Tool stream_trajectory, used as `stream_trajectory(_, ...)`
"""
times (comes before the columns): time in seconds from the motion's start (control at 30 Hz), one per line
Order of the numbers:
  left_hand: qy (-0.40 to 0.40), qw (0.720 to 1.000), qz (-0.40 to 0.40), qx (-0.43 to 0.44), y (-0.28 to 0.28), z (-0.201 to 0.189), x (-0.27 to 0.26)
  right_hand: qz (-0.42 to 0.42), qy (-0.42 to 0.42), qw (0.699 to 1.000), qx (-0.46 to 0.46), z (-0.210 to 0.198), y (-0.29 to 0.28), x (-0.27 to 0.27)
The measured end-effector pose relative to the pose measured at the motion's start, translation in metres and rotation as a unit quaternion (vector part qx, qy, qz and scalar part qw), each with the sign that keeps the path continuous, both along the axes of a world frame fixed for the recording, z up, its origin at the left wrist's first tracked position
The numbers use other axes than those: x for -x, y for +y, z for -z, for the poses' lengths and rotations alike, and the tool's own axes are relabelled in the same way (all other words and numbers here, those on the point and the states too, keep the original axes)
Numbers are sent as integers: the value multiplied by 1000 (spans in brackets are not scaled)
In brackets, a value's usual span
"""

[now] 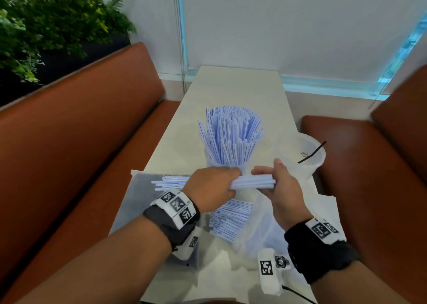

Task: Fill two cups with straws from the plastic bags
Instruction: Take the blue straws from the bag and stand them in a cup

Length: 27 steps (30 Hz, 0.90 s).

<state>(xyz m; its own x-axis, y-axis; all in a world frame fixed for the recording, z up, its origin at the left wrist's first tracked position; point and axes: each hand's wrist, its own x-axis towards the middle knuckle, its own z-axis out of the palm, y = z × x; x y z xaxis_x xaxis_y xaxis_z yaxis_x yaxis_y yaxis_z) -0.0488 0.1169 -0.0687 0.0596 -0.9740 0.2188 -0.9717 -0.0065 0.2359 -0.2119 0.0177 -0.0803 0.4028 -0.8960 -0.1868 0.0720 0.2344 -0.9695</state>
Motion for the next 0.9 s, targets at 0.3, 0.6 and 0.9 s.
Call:
stream_trajectory(0.3,580,750,24,319,4,-84,25,-58,-76,969,-230,-4,14,-15)
stream_trajectory(0.6,669,677,0,307,-20,-68,33,-92,-126,960,-232,-13,18,-17)
stream_trajectory(0.9,694,656,-37,296,-21,-59,28,-222,74,947,220,-10,27,-15)
